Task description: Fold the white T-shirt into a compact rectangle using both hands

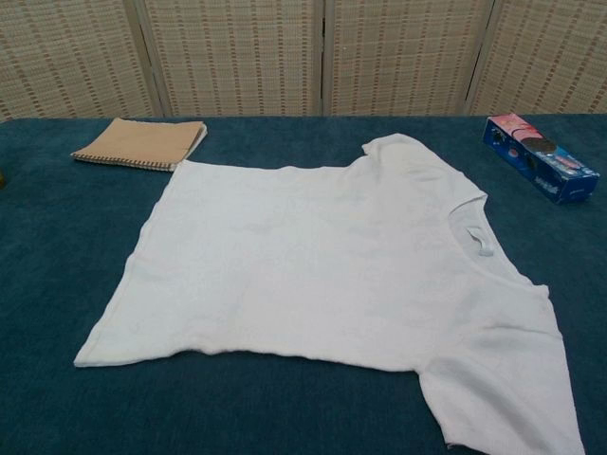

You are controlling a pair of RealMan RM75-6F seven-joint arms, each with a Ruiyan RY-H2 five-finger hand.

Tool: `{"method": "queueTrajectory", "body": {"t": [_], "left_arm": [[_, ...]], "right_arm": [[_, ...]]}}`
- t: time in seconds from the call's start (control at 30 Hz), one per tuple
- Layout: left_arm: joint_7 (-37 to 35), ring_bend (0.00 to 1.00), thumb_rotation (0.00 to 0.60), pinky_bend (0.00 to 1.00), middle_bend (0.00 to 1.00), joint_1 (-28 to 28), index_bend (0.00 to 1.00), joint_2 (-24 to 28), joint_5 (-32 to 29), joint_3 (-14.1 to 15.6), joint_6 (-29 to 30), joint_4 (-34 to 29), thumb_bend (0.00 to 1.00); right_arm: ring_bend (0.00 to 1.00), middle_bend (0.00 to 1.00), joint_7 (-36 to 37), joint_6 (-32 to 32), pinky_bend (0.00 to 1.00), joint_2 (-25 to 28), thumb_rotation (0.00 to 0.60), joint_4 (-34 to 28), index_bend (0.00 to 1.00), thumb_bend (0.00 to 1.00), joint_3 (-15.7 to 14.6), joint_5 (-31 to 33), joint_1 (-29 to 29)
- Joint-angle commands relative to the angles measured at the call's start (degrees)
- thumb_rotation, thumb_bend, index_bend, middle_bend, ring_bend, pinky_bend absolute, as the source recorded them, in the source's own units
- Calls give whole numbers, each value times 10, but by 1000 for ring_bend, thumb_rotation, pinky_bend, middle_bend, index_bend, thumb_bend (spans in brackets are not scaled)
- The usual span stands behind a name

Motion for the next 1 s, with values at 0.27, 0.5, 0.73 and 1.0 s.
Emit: {"method": "queueTrajectory", "body": {"t": [0.27, 0.5, 0.73, 1.0], "left_arm": [[-28, 120, 600, 23, 91, -12, 251, 6, 28, 11, -16, 9, 242], [-51, 120, 600, 23, 91, -42, 232, 13, 80, 31, -52, 20, 242], [-69, 124, 600, 23, 92, -91, 235, -17, 157, 47, -87, 40, 242], [-64, 127, 600, 23, 92, -131, 240, -75, 191, 60, -129, 54, 242]], "right_arm": [[179, 256, -1, 1, 260, -3, 600, -1, 205, 214, -1, -2, -1], [179, 256, -1, 11, 259, -2, 600, -2, 205, 214, 4, -5, -2], [179, 256, -11, 11, 259, 5, 600, -14, 205, 214, 7, -12, 2], [179, 256, -19, 8, 259, 10, 600, -26, 205, 214, 6, -13, 4]]}}
